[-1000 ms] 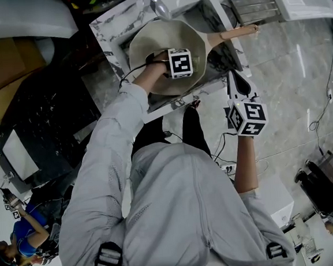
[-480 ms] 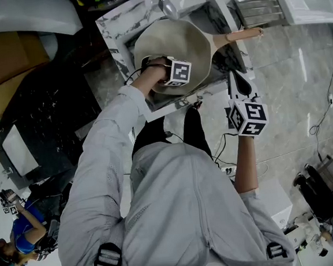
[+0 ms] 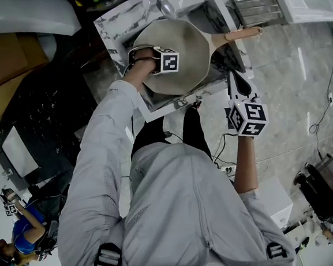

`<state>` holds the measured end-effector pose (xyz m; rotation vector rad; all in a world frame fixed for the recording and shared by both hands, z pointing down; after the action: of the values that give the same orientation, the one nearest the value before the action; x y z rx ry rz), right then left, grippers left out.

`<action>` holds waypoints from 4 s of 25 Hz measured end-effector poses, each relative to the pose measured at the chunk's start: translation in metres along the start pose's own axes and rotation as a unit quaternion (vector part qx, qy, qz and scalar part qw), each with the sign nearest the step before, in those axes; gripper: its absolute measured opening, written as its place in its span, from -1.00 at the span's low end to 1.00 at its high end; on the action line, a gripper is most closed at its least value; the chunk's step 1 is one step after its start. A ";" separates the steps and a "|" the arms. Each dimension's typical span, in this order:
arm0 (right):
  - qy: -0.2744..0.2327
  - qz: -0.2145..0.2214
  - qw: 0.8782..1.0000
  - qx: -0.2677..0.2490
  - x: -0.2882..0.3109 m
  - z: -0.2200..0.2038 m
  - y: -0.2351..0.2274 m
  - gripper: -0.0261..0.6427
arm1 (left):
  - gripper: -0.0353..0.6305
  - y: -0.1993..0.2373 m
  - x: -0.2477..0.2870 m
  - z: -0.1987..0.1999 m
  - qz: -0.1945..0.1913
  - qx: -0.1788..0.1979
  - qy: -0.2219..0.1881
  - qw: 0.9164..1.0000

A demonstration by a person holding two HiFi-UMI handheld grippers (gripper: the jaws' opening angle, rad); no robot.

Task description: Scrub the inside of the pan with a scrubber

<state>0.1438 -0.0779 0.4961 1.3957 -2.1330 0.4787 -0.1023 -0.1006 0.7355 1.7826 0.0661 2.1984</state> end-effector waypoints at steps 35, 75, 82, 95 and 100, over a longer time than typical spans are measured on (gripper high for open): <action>0.007 0.007 1.000 -0.011 0.003 0.009 -0.009 -0.82 | -0.71 -0.036 -0.063 0.130 -0.002 -0.052 -0.270 0.961; -0.185 0.070 0.969 -0.146 -0.105 0.202 0.054 -0.82 | -0.72 -0.101 -0.354 -0.058 0.072 -0.201 -0.672 0.709; -0.241 0.076 0.950 -0.183 -0.126 0.249 0.075 -0.82 | -0.72 -0.109 -0.445 -0.113 0.211 -0.209 -0.722 0.625; -0.285 0.074 0.932 -0.212 -0.147 0.300 0.102 -0.82 | -0.71 -0.123 -0.513 -0.179 0.374 -0.238 -0.702 0.557; -0.290 0.070 0.930 -0.217 -0.150 0.309 0.106 -0.82 | -0.71 -0.132 -0.530 -0.187 0.400 -0.229 -0.702 0.544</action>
<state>0.0189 -0.1010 0.1597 1.2222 -2.5956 -0.4021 -0.1599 -0.0870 0.1619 2.7859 -1.7049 0.1561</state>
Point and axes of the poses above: the fingertips, and each gripper's own axes: x forward along the fingers, y to its left, z out of its top, the point moved 2 cm from there along -x, backward along the fingers, and after that the axes turned 10 degrees about -x, right-handed, at the moved point
